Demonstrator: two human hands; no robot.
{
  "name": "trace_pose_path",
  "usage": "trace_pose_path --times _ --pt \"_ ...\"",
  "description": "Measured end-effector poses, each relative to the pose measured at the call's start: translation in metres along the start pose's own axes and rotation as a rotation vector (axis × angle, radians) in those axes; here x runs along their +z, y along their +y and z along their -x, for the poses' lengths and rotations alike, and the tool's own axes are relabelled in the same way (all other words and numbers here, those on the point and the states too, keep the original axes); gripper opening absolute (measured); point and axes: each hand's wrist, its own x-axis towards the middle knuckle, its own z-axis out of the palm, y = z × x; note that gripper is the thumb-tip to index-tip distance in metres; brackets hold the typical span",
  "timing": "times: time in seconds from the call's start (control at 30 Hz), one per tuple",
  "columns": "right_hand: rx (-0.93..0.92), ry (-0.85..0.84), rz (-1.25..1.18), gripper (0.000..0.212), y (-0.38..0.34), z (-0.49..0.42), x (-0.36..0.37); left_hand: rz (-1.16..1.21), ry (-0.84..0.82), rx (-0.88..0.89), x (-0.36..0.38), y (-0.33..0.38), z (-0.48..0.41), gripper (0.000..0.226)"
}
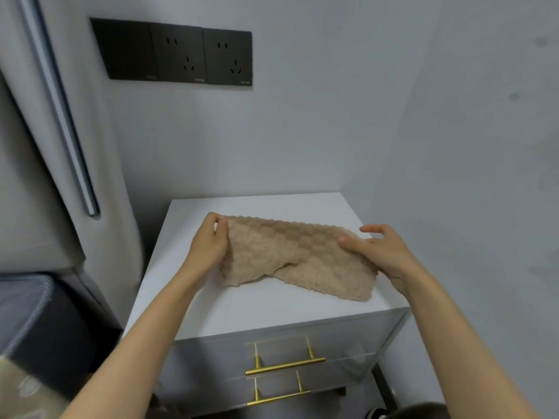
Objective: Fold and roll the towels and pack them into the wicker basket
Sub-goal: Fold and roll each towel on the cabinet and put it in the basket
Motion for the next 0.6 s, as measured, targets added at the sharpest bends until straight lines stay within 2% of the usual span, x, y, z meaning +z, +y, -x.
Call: trace_pose_path --times 0.1,0.17,0.23,0.27,0.33,0.47,0.53,0.6 --pt "0.122 -0.162 0.173 0.082 0.008 0.010 -0.010 0.081 -0.048 -0.078 -0.003 -0.001 0.007 0.032" --pt "0.151 -0.200 0.314 0.087 0.015 0.016 -0.014 0.066 -0.201 -0.159 -0.009 -0.002 0.015 0.058" --pt "0.138 -0.166 0.363 0.076 0.022 0.022 -0.017 -0.079 -0.357 -0.189 -0.015 -0.005 0.024 0.090" --pt "0.124 -0.143 0.346 0.063 0.023 0.025 -0.017 -0.129 -0.401 -0.187 -0.018 -0.008 0.027 0.090" --pt "0.070 -0.112 0.290 0.025 0.023 0.032 -0.018 -0.137 -0.387 -0.178 -0.019 -0.011 0.036 0.060" --pt "-0.026 -0.070 0.169 0.022 0.031 0.033 -0.024 -0.003 -0.208 -0.108 -0.024 -0.015 0.041 0.044" --pt "-0.036 -0.046 0.067 0.018 0.032 0.035 -0.030 0.036 -0.192 -0.110 -0.030 -0.014 0.042 0.038" --pt "-0.078 0.002 0.125 0.017 0.035 0.035 -0.033 -0.032 -0.211 -0.091 -0.031 -0.014 0.046 0.036"
